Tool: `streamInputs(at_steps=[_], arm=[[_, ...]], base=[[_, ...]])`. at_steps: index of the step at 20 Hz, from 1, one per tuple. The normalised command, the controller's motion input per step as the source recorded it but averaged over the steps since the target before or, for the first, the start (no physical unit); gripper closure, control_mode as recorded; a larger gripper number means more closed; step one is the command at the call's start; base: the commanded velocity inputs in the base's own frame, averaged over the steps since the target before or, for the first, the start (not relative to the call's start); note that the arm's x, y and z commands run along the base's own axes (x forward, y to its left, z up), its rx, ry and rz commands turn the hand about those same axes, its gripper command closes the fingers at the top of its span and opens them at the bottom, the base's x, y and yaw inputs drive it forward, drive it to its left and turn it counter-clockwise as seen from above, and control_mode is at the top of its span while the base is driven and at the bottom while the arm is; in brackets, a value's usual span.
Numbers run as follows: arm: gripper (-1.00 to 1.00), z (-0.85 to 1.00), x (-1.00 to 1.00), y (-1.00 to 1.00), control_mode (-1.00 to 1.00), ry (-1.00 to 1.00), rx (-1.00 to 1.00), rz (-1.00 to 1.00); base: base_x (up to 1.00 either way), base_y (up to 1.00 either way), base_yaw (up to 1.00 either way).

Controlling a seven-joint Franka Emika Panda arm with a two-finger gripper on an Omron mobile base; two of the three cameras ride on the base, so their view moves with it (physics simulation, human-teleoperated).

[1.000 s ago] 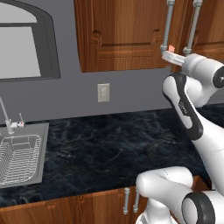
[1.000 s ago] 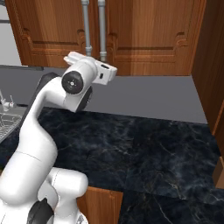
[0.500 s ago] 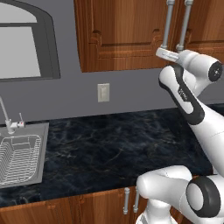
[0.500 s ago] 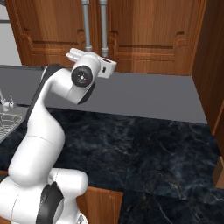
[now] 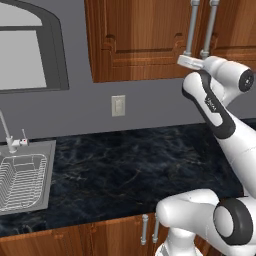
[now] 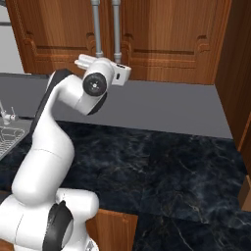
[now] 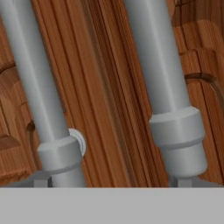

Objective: Pick up the bar soap and soap dispenser from the sink, and place them back in the cabinet, and close the cabinet doors.

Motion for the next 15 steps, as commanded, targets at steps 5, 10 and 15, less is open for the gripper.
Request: streamInputs(at_steps=[5,10,15], arm=[[-1.00,-0.04,0.46,0.21,-1.00,0.00,-0.01,0.00],[-1.00,-0.11,0.53,0.19,-1.00,0.02,-0.02,0.00],[-1.00,-0.13,0.60,0.16,-1.00,0.07,-0.06,0.00]], base=[[0.00,0.00,0.00],[0.00,0.00,0.00],[0.00,0.00,0.00]])
